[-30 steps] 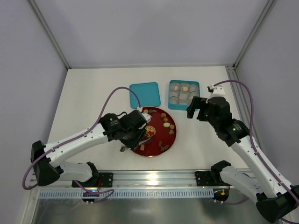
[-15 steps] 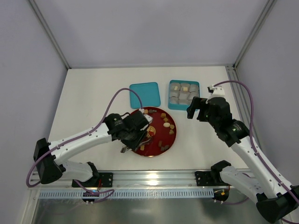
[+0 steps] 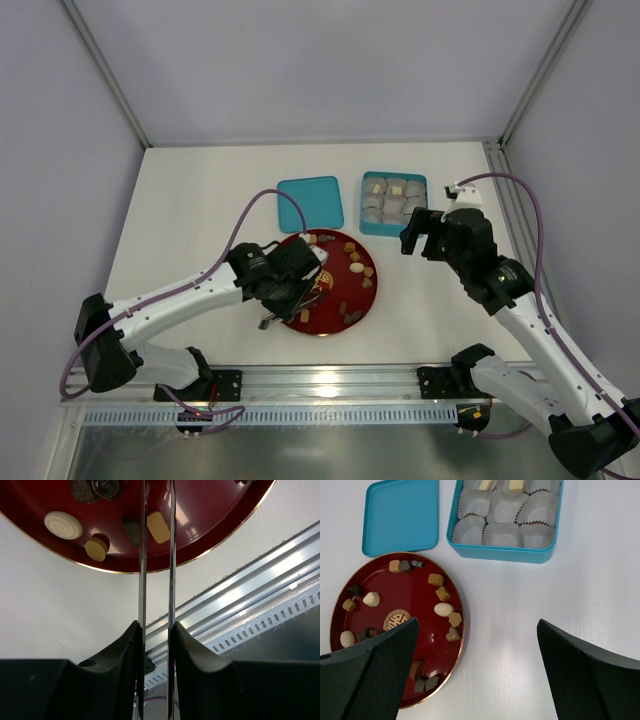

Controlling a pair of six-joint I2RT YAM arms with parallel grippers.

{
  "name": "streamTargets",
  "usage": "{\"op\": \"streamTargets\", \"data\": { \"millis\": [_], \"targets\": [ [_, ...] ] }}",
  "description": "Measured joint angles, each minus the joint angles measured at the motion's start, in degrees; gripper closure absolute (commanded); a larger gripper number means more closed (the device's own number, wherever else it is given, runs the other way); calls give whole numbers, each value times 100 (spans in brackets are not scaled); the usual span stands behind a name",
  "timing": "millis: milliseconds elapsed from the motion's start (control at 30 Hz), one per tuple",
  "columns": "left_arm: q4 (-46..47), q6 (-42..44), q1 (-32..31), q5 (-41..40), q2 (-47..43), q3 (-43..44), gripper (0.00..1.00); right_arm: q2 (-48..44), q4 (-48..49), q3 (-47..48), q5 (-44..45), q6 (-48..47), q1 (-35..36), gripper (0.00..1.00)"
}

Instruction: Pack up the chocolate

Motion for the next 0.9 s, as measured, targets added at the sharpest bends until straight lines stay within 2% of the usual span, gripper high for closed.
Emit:
{"op": "streamTargets", "data": {
  "millis": [167, 733, 900],
  "targets": [
    [-2, 7, 0, -2, 17, 4, 79, 0, 0, 0, 0, 0, 0, 0],
    [-286, 175, 0, -55, 94, 1001, 82, 0, 0, 0, 22, -2, 0, 0],
    [-345, 267, 0, -144, 426, 1574, 82, 0, 2, 0, 20, -2, 0, 0]
  ]
}}
